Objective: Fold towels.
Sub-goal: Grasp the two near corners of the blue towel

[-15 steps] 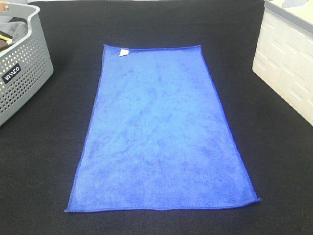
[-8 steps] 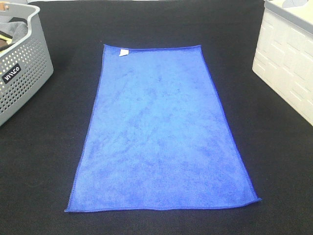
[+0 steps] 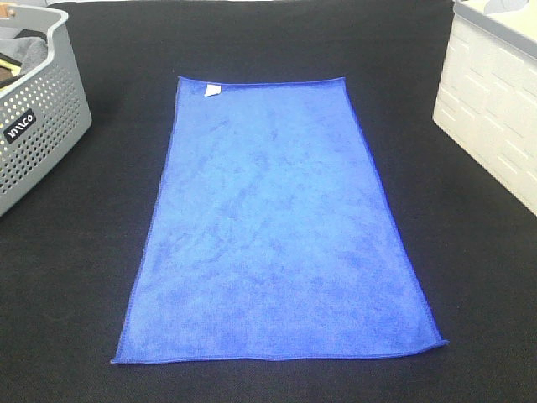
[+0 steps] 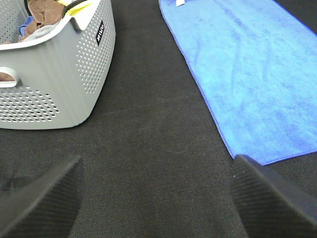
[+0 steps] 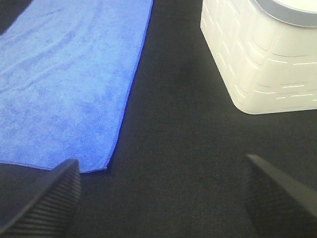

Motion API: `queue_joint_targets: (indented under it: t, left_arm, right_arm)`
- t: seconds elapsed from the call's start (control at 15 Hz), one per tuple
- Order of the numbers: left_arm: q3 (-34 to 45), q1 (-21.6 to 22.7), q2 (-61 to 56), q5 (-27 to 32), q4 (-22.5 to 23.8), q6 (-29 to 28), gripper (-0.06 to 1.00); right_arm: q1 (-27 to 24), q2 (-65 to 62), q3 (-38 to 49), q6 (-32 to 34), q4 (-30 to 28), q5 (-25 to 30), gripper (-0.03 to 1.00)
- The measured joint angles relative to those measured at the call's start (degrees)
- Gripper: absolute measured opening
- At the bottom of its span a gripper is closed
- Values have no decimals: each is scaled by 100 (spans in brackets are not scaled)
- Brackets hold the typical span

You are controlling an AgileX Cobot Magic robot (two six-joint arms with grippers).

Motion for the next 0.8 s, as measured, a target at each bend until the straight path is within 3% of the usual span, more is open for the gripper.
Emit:
queue_joint_targets:
  t: [0.8]
  left_arm:
    - [0,0,0,0,0,0,77]
  right_arm:
    - [0,0,0,0,0,0,82]
